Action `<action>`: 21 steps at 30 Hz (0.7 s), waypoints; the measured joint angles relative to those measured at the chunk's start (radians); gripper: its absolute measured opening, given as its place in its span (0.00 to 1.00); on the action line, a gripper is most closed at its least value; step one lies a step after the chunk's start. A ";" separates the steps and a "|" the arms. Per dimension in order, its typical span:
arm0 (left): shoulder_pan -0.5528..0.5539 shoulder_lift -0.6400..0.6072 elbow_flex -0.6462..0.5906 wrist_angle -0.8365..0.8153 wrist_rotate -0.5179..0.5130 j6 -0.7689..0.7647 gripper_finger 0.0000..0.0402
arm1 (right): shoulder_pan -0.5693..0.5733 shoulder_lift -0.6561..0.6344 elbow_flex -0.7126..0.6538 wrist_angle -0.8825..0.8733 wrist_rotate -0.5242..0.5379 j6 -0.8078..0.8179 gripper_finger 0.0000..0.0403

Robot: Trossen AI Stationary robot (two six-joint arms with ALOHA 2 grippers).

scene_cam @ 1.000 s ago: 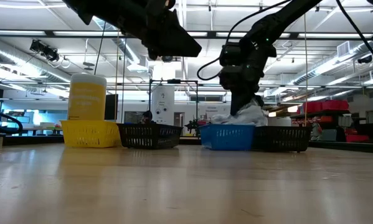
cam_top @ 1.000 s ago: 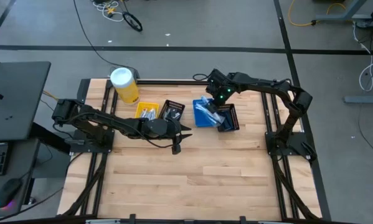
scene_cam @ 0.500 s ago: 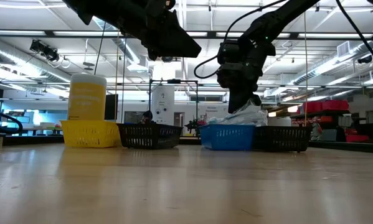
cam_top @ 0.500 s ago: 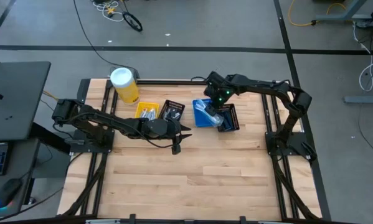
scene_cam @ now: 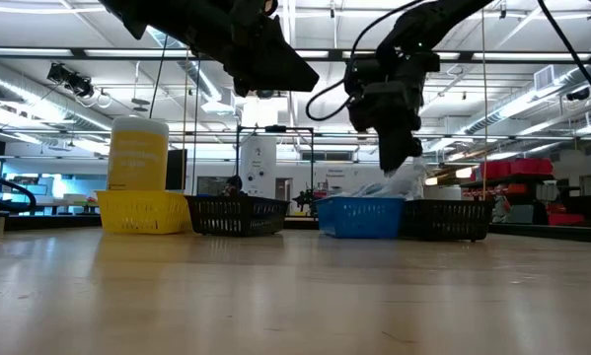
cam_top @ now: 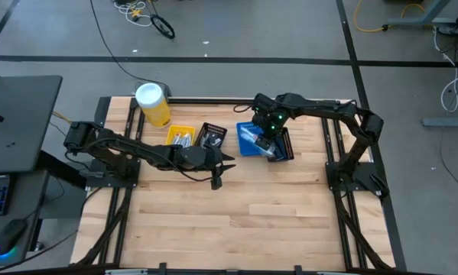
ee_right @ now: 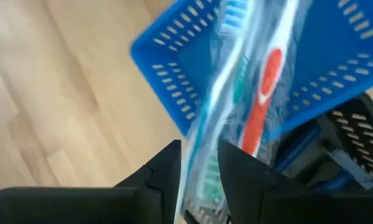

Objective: Pick & Place Travel size toiletries
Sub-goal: Return to Home Position

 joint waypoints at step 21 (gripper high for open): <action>0.000 0.000 0.000 -0.003 -0.033 -0.008 0.26 | 0.039 -0.144 0.056 0.028 0.179 -0.164 0.26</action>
